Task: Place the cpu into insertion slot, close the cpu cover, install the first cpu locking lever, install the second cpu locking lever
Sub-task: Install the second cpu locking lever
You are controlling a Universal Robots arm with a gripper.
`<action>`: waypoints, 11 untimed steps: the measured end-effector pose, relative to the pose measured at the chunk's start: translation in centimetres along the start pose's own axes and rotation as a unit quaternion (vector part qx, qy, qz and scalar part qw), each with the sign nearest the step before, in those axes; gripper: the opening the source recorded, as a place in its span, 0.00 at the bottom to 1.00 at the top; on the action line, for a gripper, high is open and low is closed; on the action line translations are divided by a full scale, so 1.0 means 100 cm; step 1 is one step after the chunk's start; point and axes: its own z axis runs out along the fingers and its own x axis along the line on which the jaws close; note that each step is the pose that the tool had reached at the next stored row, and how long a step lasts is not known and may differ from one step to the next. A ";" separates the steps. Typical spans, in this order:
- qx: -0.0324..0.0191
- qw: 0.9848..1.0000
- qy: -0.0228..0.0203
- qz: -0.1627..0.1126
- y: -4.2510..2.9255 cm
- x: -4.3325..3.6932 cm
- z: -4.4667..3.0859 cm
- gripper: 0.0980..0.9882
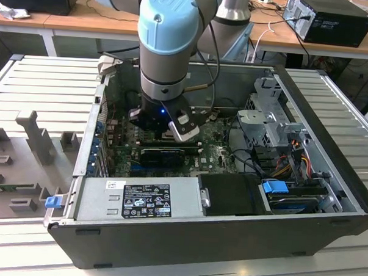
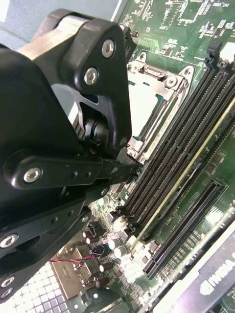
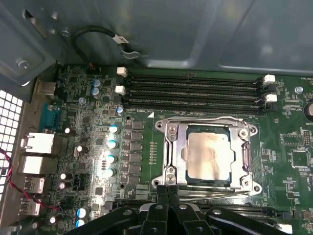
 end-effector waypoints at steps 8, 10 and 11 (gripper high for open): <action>-0.032 0.999 -0.002 0.000 -0.0075 0.0025 0.0050 0.01; -0.034 0.999 -0.002 0.000 -0.0081 0.0027 0.0071 0.01; -0.035 0.999 -0.002 0.000 -0.0085 0.0028 0.0085 0.01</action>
